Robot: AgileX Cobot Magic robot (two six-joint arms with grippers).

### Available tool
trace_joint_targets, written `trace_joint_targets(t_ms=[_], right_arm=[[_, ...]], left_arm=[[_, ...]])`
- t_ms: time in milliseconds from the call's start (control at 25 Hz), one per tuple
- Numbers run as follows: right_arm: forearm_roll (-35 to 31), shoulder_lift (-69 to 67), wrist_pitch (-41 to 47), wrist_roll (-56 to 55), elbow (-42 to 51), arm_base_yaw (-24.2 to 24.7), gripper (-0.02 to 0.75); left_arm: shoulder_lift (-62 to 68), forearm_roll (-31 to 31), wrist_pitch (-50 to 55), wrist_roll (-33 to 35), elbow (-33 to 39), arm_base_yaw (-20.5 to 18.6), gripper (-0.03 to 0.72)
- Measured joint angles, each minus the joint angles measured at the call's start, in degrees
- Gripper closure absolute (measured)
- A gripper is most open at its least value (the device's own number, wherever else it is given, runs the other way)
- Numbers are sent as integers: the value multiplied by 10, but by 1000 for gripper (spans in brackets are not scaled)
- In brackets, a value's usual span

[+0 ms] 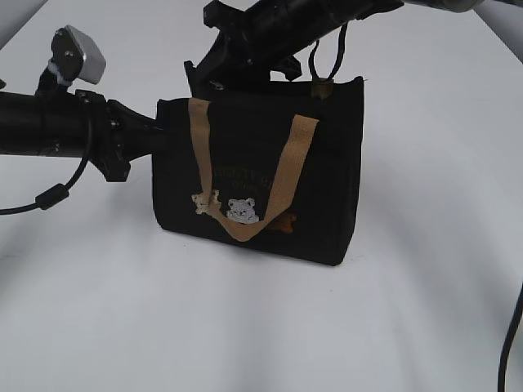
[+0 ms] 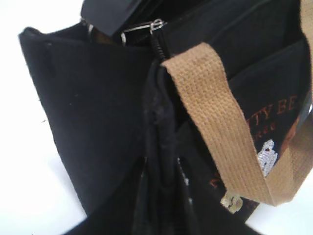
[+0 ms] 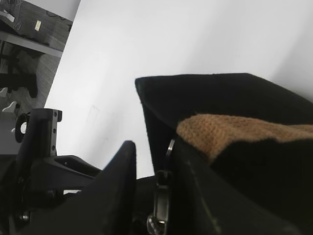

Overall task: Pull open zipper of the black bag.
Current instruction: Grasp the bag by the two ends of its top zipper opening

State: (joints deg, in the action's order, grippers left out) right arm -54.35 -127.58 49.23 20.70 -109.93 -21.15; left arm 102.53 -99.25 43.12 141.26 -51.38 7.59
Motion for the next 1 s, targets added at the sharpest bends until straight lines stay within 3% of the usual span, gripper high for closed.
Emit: trace_joint_targets(t_ms=[120,240,280,440,640,800,1000], right_arm=[[7,0,0,0,0,0,557],[19,0,0,1,0,0,708],[20,0,0,1,0,0,724],[21,4,10,2,0,3,727],[40,34,88,12,0,25,733],[106,73,144,15,0,46,733],[260,135,204,-9,1,71,734]], left_arm=[[0,0,0,0,0,0,602],[0,0,0,0,0,0,602],[0,0,0,0,0,0,602],[0,0,1,0,0,0,602],[0,0,1,0,0,1,602],[0,-1,-3,-6,0,1,602],[0,-9,-8,-16,0,1,602]])
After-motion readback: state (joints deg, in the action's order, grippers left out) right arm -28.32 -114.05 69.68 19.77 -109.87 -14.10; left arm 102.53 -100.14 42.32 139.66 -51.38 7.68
